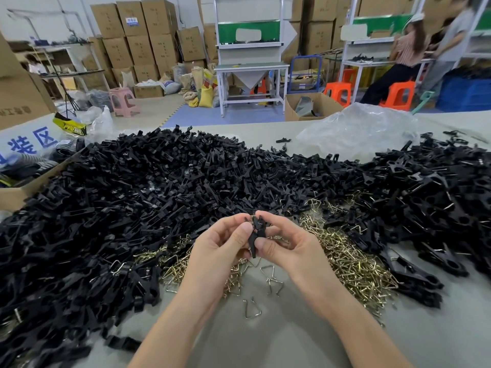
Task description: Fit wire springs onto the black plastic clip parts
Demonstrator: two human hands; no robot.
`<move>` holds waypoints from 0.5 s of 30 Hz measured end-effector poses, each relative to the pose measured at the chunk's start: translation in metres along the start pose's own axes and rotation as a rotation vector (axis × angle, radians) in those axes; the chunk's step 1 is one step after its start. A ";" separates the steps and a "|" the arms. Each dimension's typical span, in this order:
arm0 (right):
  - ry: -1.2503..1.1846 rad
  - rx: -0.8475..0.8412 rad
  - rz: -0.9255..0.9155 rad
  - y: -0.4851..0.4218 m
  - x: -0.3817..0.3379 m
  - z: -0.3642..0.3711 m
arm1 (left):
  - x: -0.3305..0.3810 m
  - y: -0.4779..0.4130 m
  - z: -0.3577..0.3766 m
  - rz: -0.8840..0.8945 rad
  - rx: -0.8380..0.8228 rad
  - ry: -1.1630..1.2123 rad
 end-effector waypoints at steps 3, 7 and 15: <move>-0.025 -0.003 0.014 -0.001 0.002 0.000 | 0.000 0.000 -0.002 0.002 -0.003 -0.040; -0.067 -0.008 0.037 -0.001 0.004 0.001 | 0.002 0.000 -0.005 0.018 0.008 -0.085; -0.046 -0.039 0.073 0.001 0.004 0.002 | 0.002 0.002 -0.002 0.042 -0.012 -0.153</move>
Point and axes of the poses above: each hand's wrist, its own y-axis away from the middle knuckle, its own z-axis out of the palm, x = y × z, the point moved 5 cm from there along -y, towards the middle knuckle
